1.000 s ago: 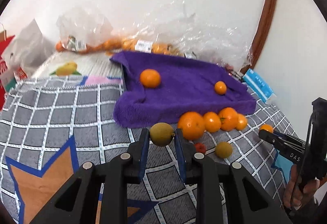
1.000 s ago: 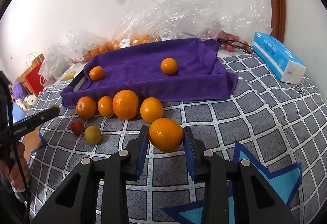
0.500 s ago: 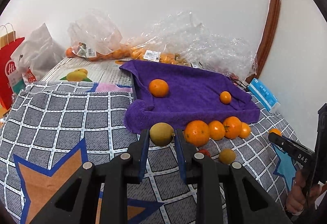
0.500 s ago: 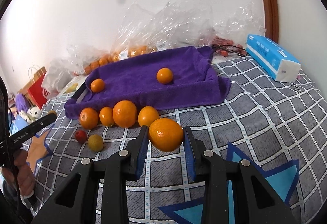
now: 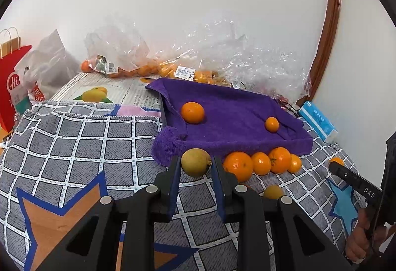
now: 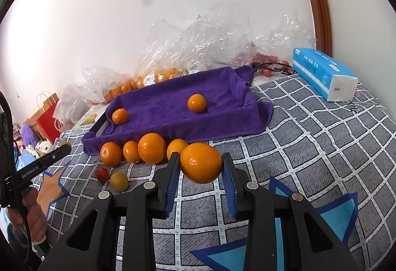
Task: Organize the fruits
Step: 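Lift the orange with the right gripper while the left gripper lifts the yellow fruit toward the towel, then carry the orange over the purple towel with the right gripper while the left carries the yellow fruit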
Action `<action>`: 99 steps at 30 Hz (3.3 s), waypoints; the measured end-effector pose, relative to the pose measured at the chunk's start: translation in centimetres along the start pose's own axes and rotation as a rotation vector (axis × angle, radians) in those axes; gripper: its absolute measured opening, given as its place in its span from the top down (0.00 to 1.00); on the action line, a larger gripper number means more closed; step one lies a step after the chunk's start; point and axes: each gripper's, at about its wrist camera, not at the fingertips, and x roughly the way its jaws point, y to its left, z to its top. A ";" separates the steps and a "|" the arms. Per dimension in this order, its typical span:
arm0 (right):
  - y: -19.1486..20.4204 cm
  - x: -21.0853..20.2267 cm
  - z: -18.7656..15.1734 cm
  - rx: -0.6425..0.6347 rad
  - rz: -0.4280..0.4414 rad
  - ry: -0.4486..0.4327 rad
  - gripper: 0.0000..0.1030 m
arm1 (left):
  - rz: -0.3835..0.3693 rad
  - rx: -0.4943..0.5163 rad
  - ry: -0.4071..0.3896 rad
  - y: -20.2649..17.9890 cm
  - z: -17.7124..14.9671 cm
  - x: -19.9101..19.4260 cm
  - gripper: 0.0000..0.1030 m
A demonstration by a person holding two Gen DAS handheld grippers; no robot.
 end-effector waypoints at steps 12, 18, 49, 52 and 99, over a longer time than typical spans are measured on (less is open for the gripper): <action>-0.3 -0.3 0.0 0.006 -0.018 -0.010 0.67 | -0.012 -0.014 -0.046 0.2 0.2 -1.1 0.77; 0.4 0.0 0.4 -0.028 -0.021 0.028 0.67 | -0.006 -0.016 -0.050 0.2 0.2 -1.2 0.77; 3.4 2.0 9.8 -0.106 0.035 -0.112 0.67 | -0.116 -0.067 -0.029 -1.4 10.9 2.6 0.77; 3.0 3.7 10.8 -0.093 0.021 -0.116 0.67 | -0.151 -0.091 -0.028 -0.8 10.6 4.2 0.77; 1.6 11.8 7.0 -0.088 0.002 0.080 0.67 | -0.105 -0.070 0.083 -0.4 7.4 9.4 0.77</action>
